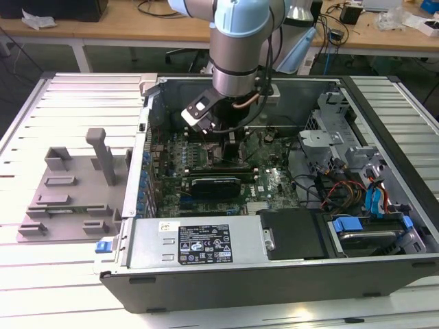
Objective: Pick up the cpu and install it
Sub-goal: 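Place the cpu into insertion slot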
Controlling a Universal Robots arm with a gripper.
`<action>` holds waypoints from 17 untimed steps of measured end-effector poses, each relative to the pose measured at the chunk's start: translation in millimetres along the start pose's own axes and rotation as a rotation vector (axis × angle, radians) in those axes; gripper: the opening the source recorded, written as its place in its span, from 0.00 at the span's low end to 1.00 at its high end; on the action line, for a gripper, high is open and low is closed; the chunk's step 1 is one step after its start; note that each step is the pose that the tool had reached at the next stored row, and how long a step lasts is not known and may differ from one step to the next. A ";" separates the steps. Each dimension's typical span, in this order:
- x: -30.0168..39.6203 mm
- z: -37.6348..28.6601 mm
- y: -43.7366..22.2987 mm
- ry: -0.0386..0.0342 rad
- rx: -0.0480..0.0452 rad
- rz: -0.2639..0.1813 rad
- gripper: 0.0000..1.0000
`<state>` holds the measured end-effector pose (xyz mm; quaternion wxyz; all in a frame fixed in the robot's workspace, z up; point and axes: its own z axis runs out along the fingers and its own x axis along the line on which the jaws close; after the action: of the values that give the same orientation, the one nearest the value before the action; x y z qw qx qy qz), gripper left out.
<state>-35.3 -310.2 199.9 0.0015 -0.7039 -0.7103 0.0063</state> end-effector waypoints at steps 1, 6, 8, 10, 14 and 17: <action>0.9 0.0 0.0 -0.0002 0.0000 0.000 0.62; 1.3 -1.5 0.1 -0.0001 0.0000 0.000 0.62; 1.2 -8.1 0.0 -0.0032 0.0000 0.000 0.62; 1.2 -8.1 0.0 -0.0030 -0.0003 0.000 0.62; 1.2 -10.3 0.0 -0.0032 -0.0001 0.000 0.60; 1.2 -10.4 -0.1 -0.0034 0.0000 0.000 0.47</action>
<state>-35.2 -309.0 210.3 0.0003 -0.7038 -0.7104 0.0075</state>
